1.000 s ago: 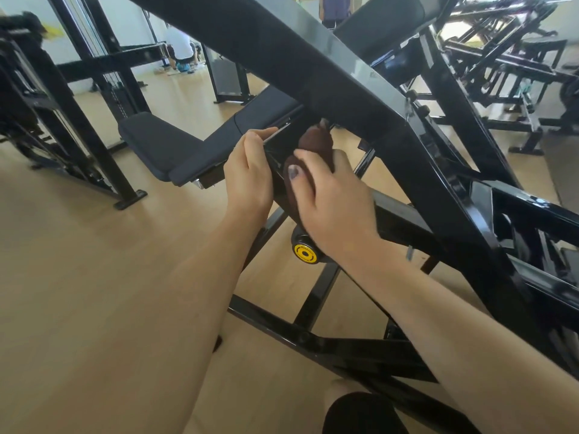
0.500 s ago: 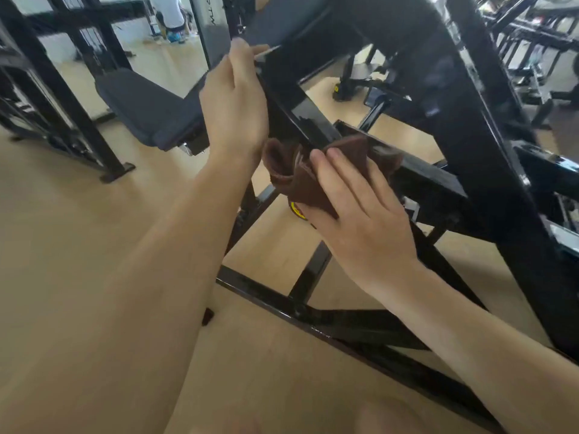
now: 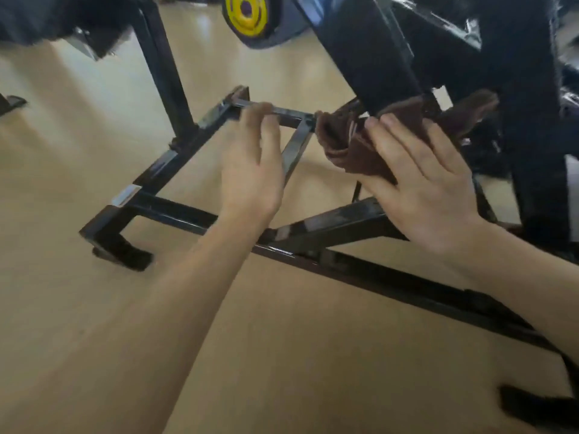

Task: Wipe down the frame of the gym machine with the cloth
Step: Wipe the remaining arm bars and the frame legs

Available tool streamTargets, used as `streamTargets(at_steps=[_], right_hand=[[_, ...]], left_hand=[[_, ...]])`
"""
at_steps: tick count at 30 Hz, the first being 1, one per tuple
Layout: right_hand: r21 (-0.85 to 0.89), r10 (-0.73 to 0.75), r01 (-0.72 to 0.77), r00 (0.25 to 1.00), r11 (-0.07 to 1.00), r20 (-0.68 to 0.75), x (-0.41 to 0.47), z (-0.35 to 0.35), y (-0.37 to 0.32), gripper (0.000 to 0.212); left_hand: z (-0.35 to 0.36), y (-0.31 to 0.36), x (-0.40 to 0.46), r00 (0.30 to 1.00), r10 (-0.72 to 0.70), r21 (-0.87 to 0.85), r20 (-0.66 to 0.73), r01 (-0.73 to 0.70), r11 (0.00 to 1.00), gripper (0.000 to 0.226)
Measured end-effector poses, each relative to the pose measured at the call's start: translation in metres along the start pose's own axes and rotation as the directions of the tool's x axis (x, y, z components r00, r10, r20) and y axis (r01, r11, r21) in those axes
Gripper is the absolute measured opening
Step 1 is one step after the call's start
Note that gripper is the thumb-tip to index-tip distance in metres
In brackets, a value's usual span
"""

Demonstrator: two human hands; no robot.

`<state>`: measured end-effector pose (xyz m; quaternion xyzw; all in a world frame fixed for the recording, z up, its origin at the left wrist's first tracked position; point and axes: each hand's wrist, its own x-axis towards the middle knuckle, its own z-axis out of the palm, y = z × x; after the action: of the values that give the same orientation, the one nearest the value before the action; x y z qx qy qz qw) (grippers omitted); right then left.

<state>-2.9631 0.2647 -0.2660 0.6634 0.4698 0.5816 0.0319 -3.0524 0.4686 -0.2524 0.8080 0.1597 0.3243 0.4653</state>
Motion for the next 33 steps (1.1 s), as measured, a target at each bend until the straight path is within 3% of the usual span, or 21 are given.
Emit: streamTargets(at_steps=[2, 5, 8, 11, 14, 18, 23, 26, 29, 33], right_hand=[[-0.004, -0.092, 0.094, 0.981, 0.996, 0.170, -0.025, -0.012, 0.004, 0.034], [0.036, -0.116, 0.112, 0.888, 0.993, 0.446, -0.045, -0.030, 0.003, 0.041], [0.008, -0.078, 0.087, 0.848, 0.996, 0.525, -0.040, -0.036, -0.013, 0.046], [0.044, 0.006, -0.044, 0.781, 0.998, 0.624, -0.036, -0.031, -0.038, 0.049], [0.032, 0.081, -0.147, 0.699, 0.989, 0.711, -0.041, -0.025, -0.058, 0.043], [0.026, 0.239, -0.347, 0.695, 0.937, 0.678, -0.035, -0.019, -0.070, 0.030], [0.186, 0.280, -0.476, 0.742, 0.859, 0.610, -0.037, -0.016, -0.066, 0.068], [0.226, 0.232, -0.447, 0.757, 0.865, 0.611, -0.046, -0.024, -0.057, 0.061], [0.228, 0.209, -0.410, 0.780, 0.883, 0.590, -0.053, -0.038, -0.050, 0.051], [0.341, 0.386, -0.509, 0.846, 0.790, 0.369, -0.057, -0.063, -0.029, 0.028]], left_hand=[[0.013, -0.015, -0.029, 0.967, -0.009, 0.091, 0.256, -0.014, 0.996, 0.037], [0.030, -0.022, -0.027, 0.923, 0.031, 0.154, 0.382, -0.097, 0.983, 0.035], [0.045, -0.016, -0.036, 0.929, 0.069, 0.001, 0.363, -0.074, 0.997, 0.026], [0.050, -0.014, -0.029, 0.967, -0.046, -0.217, 0.251, 0.103, 0.971, 0.021], [0.049, -0.015, -0.029, 0.967, -0.149, -0.222, 0.209, 0.195, 0.955, 0.018], [0.052, -0.023, -0.039, 0.969, -0.032, -0.112, 0.246, 0.061, 0.992, 0.013], [0.068, -0.023, -0.053, 0.917, 0.022, -0.156, 0.398, 0.045, 0.987, 0.020], [0.078, -0.017, -0.058, 0.881, 0.000, -0.247, 0.472, 0.132, 0.960, 0.030], [0.093, -0.016, -0.064, 0.866, 0.008, -0.232, 0.499, 0.125, 0.965, 0.039], [0.109, -0.014, -0.066, 0.883, 0.019, -0.217, 0.468, 0.094, 0.972, 0.059]])
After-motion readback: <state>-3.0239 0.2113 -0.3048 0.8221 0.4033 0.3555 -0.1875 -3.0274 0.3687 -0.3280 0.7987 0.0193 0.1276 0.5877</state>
